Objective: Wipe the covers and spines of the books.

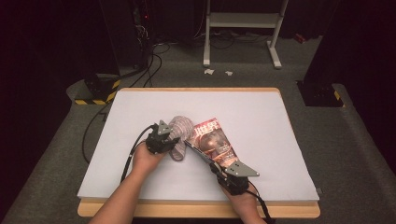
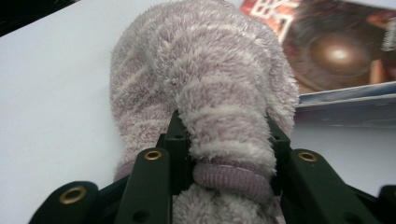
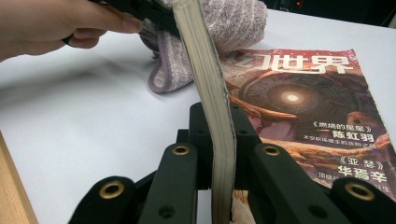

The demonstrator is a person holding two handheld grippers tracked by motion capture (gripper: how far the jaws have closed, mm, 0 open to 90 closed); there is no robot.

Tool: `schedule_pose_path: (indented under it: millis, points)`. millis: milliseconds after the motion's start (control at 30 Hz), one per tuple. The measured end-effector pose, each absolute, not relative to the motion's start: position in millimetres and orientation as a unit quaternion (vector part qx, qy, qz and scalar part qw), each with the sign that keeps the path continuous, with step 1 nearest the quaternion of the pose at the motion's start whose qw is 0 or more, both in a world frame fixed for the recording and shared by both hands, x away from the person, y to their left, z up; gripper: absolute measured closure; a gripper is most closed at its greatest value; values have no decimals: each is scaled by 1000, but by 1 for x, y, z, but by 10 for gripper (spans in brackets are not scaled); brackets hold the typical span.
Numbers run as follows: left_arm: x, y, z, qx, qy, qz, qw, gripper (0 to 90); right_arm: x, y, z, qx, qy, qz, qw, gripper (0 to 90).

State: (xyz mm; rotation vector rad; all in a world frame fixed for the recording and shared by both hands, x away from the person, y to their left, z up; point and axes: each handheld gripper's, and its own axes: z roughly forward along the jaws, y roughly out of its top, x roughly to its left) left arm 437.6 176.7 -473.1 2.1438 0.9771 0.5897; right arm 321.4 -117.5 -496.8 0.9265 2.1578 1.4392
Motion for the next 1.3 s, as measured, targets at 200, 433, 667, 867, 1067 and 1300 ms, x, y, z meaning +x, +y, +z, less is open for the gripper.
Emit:
schedule_pose_path:
  millis: [200,433,667,867,1067,1300]
  points:
    - [448,182,-478,833,382,257,308,643,322,-119,-497,333,766,517,187,841]
    - [454,187,-487,833,385,296,266,643,323,-119,-497,332,766,519,185,840]
    - [457,202,-482,810,427,299,269,645,323,-123,-496,334,759,526,185,840]
    - [448,229,-473,793,451,291,288,645,322,-122,-497,334,760,525,187,840]
    - [435,252,-465,786,464,275,302,642,322,-122,-497,332,761,523,190,839]
    - [423,275,-458,781,481,244,313,631,322,-121,-498,331,762,522,191,838]
